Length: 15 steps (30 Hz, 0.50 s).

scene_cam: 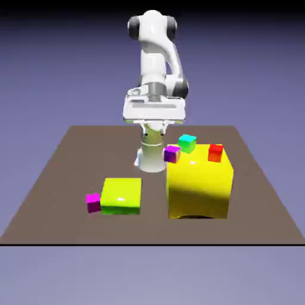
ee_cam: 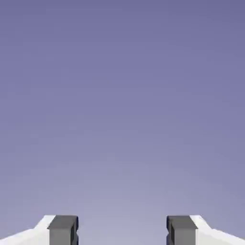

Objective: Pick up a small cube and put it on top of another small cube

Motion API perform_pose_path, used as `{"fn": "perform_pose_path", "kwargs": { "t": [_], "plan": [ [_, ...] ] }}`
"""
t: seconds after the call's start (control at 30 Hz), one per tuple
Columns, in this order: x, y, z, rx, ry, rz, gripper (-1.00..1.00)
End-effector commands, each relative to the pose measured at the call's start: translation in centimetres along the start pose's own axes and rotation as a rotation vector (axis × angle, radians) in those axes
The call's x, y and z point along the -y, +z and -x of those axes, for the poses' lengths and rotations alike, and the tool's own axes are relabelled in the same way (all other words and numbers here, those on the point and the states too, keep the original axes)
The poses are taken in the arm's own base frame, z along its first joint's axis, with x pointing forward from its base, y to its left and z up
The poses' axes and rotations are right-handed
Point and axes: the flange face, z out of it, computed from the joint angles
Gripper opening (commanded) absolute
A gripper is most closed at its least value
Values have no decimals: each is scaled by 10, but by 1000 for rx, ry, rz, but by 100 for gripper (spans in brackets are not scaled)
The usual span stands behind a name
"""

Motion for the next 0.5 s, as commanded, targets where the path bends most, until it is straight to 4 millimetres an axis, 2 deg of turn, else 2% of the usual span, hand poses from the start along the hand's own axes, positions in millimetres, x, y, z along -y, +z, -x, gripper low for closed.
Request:
{"fn": "perform_pose_path", "kwargs": {
  "t": [0.0, 0.2, 0.47],
  "plan": [
    [-8, 8, -4, 5, 34, 35, 0],
    [-64, 55, -22, 35, 255, 236, 0],
    [-153, 106, -35, 79, 583, 477, 0]
  ]
}}
